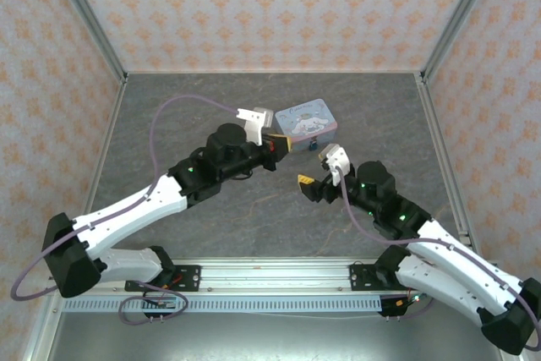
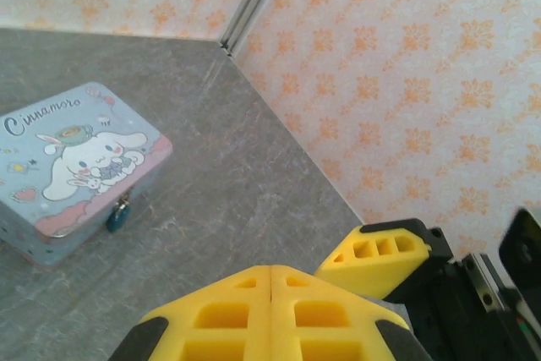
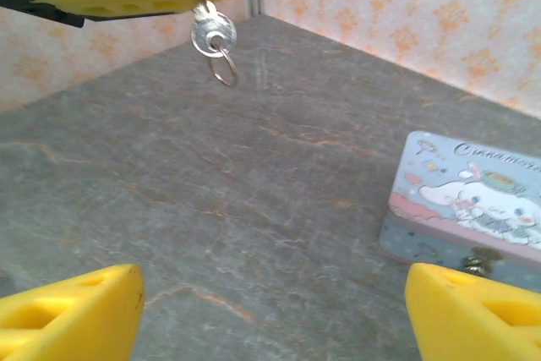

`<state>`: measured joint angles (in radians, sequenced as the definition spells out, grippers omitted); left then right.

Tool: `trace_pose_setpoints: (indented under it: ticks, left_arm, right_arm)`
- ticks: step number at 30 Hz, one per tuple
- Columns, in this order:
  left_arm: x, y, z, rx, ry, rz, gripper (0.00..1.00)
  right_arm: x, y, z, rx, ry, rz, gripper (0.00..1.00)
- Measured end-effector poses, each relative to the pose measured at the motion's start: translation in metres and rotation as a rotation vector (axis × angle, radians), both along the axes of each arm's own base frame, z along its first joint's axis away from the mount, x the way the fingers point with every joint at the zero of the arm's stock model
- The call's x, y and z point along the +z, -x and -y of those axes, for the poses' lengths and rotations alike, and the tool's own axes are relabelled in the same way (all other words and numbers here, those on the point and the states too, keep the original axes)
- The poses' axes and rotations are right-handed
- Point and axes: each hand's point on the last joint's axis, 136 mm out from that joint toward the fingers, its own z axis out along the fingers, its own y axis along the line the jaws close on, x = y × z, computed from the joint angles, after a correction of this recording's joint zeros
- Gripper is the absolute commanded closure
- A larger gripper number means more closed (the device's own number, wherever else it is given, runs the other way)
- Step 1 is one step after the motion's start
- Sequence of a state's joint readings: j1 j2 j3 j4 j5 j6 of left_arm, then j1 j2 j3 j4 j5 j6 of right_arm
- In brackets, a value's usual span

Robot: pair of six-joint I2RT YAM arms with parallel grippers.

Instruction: Unlock a padlock with a key

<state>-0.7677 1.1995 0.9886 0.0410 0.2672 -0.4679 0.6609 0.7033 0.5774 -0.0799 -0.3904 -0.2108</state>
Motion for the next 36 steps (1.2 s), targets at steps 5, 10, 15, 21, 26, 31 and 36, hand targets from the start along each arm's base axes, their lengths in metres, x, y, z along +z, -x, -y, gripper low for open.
trace_pose_setpoints:
  ticks: [5, 10, 15, 21, 26, 31, 36]
  left_arm:
    - [-0.011, 0.001, -0.008, -0.049, -0.014, 0.02, 1.0]
    - [-0.009, 0.013, -0.001, -0.153, -0.013, 0.049, 1.0]
    - [0.001, 0.027, 0.008, -0.252, 0.012, 0.087, 1.0]
    - [0.008, 0.036, 0.013, -0.315, 0.037, 0.108, 1.0]
    - [0.01, 0.04, 0.015, -0.341, 0.046, 0.11, 1.0]
    - [0.011, 0.04, 0.017, -0.348, 0.053, 0.117, 1.0]
    - [0.011, 0.04, 0.019, -0.358, 0.056, 0.117, 1.0]
  right_arm:
    - [0.003, -0.003, 0.001, 0.063, -0.166, -0.113, 0.17]
    - [0.023, 0.001, -0.012, 0.195, -0.313, -0.191, 0.21]
    - [0.042, 0.01, -0.03, 0.343, -0.398, -0.263, 0.26]
    - [0.052, 0.013, -0.038, 0.425, -0.439, -0.294, 0.3]
    - [0.054, 0.015, -0.04, 0.444, -0.451, -0.304, 0.37]
    - [0.051, 0.015, -0.044, 0.459, -0.45, -0.324, 0.47]
    - [0.048, 0.016, -0.048, 0.474, -0.444, -0.342, 0.55]
